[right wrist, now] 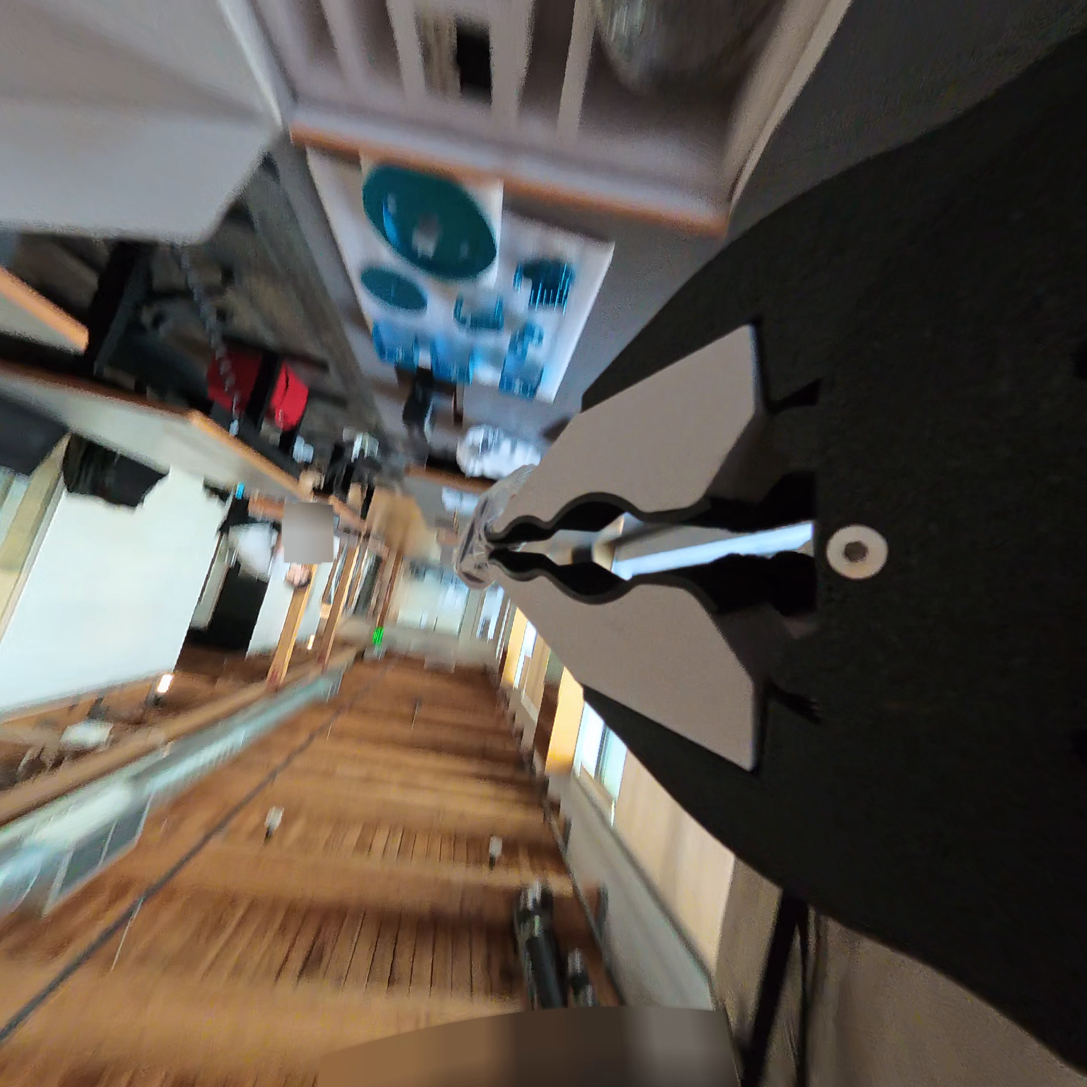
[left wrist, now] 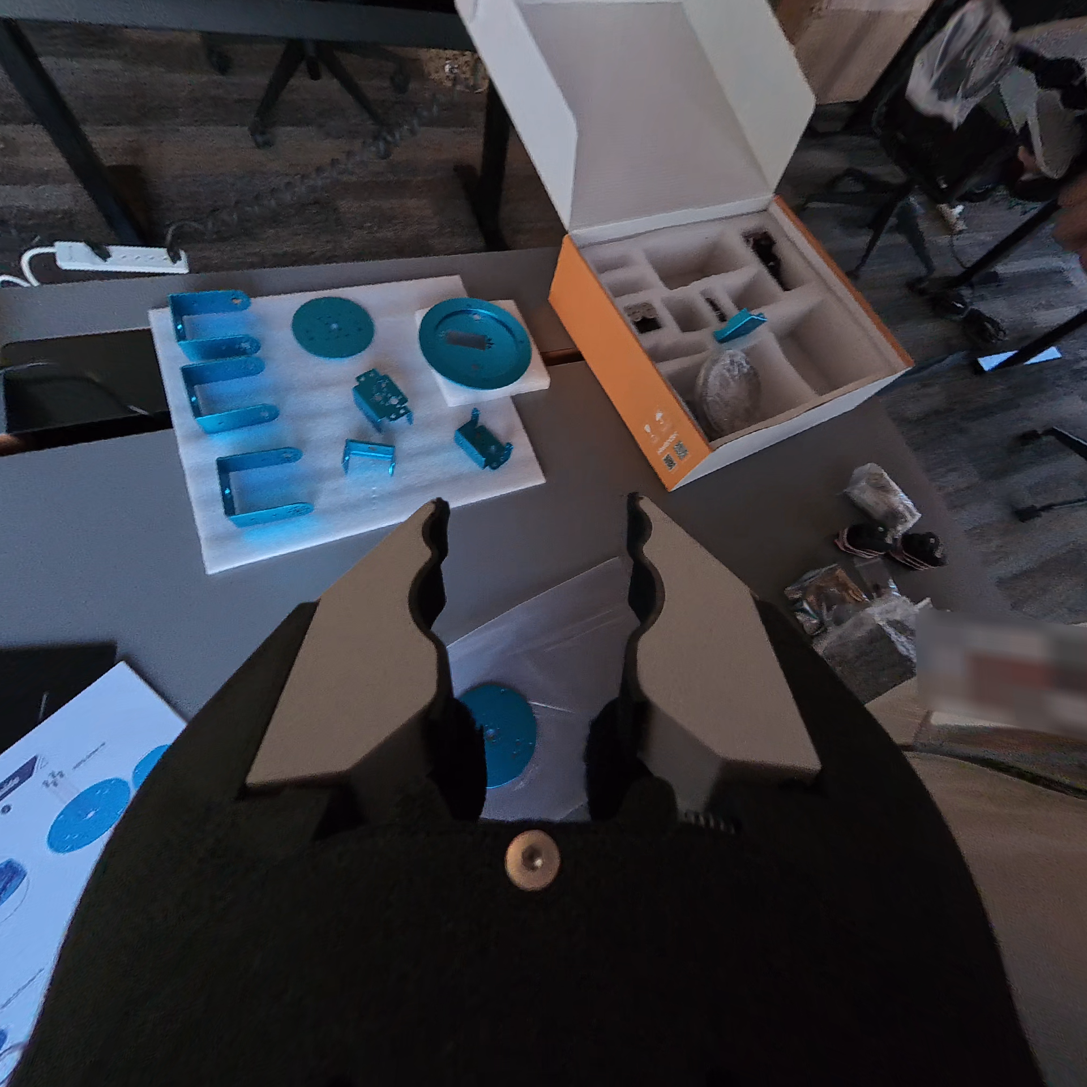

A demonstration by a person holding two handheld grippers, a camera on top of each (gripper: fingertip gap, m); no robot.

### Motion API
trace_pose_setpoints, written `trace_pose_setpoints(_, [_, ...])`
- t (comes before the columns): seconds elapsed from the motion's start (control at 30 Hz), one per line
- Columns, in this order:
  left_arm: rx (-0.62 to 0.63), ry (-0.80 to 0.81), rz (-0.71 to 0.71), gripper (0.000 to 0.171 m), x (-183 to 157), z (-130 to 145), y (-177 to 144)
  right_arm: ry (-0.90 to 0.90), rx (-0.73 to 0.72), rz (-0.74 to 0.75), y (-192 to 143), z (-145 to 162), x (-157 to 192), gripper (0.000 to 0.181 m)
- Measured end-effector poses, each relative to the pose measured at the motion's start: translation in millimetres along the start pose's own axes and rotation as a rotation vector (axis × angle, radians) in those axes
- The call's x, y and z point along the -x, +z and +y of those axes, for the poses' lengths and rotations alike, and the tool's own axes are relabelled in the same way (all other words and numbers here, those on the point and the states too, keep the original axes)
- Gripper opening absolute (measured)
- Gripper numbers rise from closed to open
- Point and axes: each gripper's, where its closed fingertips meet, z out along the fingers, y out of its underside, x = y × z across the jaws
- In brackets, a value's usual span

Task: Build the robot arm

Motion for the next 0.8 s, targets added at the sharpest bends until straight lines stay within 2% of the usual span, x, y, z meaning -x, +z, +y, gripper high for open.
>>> trace_pose_setpoints(0.03, [-0.004, 0.003, 0.013, 0.06, -5.5, -1.9, -0.8, 0.035, -0.011, -0.061, -0.8, 1.4, 12.6, 0.001])
trace_pose_setpoints(0.17, [-0.021, 0.001, 0.047, 0.06, -23.1, -5.1, -6.4, 0.101, -0.02, -0.143, -8.7, 10.3, 37.2, 0.001])
trace_pose_setpoints(0.27, [-0.022, 0.008, 0.06, 0.06, -33.4, -3.2, -11.4, 0.057, 0.002, -0.077, -21.3, 20.9, 34.7, 0.001])
trace_pose_setpoints(0.33, [-0.018, 0.015, 0.064, 0.06, -39.8, -0.5, -15.8, -0.092, 0.072, 0.119, -40.0, 35.7, 6.0, 0.001])
trace_pose_setpoints(0.4, [-0.02, 0.023, 0.065, 0.06, -46.4, 2.0, -21.0, -0.347, 0.217, 0.442, -77.9, 56.2, -55.7, 0.001])
trace_pose_setpoints(0.43, [-0.021, 0.025, 0.063, 0.06, -49.4, 3.9, -23.4, -0.428, 0.309, 0.593, -103.1, 69.6, -92.8, 0.002])
trace_pose_setpoints(0.47, [-0.02, 0.023, 0.063, 0.06, -52.6, 6.2, -25.5, -0.428, 0.396, 0.688, -126.1, 87.8, -126.6, 0.002])
trace_pose_setpoints(0.53, [-0.014, 0.017, 0.069, 0.06, -60.6, 11.3, -28.9, -0.269, 0.492, 0.711, -152.7, 129.6, -174.2, 0.002])
trace_pose_setpoints(0.57, [-0.009, 0.017, 0.073, 0.06, -65.0, 13.8, -30.6, -0.175, 0.464, 0.678, -155.7, 142.0, -187.1, 0.001])
trace_pose_setpoints(0.67, [0.003, 0.032, 0.07, 0.061, -76.9, 19.5, -35.3, 0.036, 0.42, 0.665, -161.3, 164.0, -217.2, 0.001])
trace_pose_setpoints(0.8, [0.012, 0.046, 0.069, 0.061, -92.5, 24.2, -40.1, 0.124, 0.496, 0.758, -167.6, 179.0, -247.1, 0.001])
